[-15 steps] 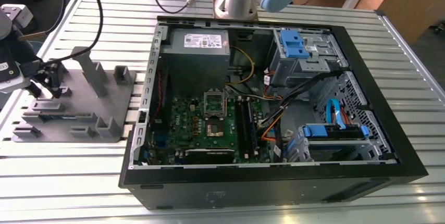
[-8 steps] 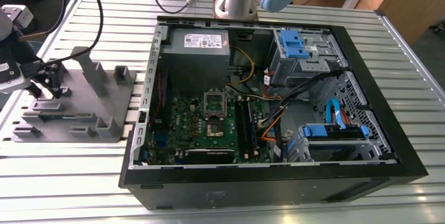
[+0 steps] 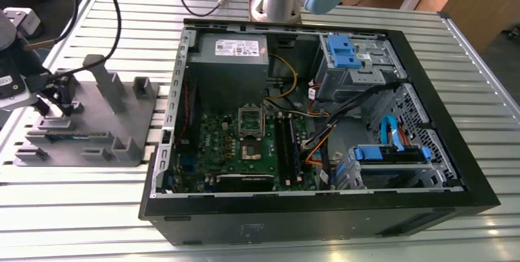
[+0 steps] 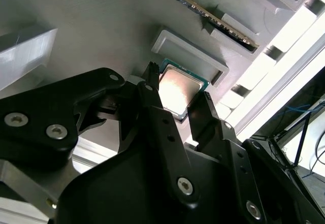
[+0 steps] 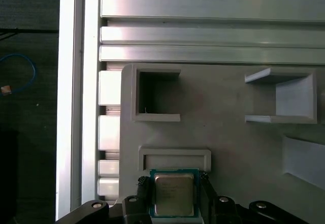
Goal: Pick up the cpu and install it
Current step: 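Pick up the cpu and move it towards the insertion slot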
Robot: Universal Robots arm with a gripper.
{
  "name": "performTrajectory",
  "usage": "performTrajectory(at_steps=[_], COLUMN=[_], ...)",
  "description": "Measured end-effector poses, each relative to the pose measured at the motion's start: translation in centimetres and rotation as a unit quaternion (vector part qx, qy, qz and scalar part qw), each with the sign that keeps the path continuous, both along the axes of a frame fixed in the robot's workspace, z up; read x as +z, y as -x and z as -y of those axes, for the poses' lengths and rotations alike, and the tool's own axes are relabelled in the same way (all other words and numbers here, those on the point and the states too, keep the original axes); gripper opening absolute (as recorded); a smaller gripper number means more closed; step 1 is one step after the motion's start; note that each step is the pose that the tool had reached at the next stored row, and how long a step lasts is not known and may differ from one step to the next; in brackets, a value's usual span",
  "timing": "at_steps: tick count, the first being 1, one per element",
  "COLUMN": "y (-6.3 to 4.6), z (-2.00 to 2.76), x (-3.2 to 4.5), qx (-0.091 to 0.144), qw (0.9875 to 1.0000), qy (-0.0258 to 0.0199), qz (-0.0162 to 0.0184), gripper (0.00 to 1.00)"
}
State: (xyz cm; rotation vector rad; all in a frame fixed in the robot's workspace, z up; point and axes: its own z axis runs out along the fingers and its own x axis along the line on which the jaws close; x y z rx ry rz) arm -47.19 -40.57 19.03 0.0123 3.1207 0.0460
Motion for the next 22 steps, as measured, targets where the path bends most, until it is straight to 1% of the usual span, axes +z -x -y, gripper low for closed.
performTrajectory(at_steps=[4,16,22], y=[-0.01,0.0,0.01], z=[0.0,0.03,0.03], x=[-0.01,-0.47,-0.54], qx=[0.0,0.0,0.0], qw=[1.0,1.0,1.0], qy=[0.0,0.0,0.0], qz=[0.0,0.0001,0.0], gripper=[0.47,0.47,0.47])
